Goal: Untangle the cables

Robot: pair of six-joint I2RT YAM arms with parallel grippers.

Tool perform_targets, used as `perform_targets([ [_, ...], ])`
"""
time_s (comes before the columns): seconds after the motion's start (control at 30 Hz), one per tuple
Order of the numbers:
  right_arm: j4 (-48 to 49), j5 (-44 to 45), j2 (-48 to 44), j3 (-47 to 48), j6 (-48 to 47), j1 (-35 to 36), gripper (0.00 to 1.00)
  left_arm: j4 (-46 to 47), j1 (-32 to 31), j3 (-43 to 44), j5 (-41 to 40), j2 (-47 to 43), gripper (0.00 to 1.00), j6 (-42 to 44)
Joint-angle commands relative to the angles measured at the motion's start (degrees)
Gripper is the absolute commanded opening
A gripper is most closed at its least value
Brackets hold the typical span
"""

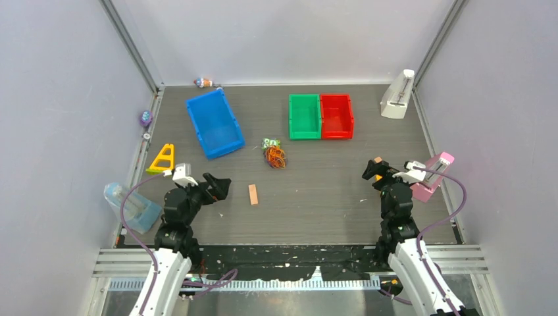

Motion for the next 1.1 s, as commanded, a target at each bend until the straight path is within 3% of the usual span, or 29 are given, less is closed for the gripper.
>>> perform_targets([
  [0.0, 1.9, 0.8, 0.0, 2.4, 0.3, 0.1, 0.95, 0.6, -0.2, 0.4, -1.4, -0.7, 0.99, -0.4],
  [0.33, 2.9, -1.1, 0.7, 2.6, -0.8, 0.1, 0.95, 2.8, -0.2, 0.4, 1.4, 0.1, 1.00, 0.2],
  [0.47, 2.9, -1.8, 2.1, 3.3, -1.2, 0.1, 0.95, -4.6, -1.5, 5.7, -4.8, 0.7, 0.95, -3.5],
  [0.57, 3.1, -2.3, 3.1, 3.6, -1.4, 0.1, 0.95, -5.4, -6.4, 9.2, -8.7, 2.5, 0.95, -5.8],
  [0.73, 3.2, -2.4, 3.1, 3.7, -1.4, 0.1, 0.95, -7.2, -20.3, 17.2, -20.9, 16.1, 0.94, -2.1],
  [0.87, 3.2, -2.3, 3.3, 3.8, -1.3, 0.1, 0.95, -8.2, -27.4, 25.4, -22.6, 30.4, 0.92, -0.7],
  [1.07, 3.0, -2.2, 3.8, 4.1, -1.3, 0.1, 0.95, -3.5, -29.9, 34.4, -21.0, 48.2, 0.86, -2.7],
])
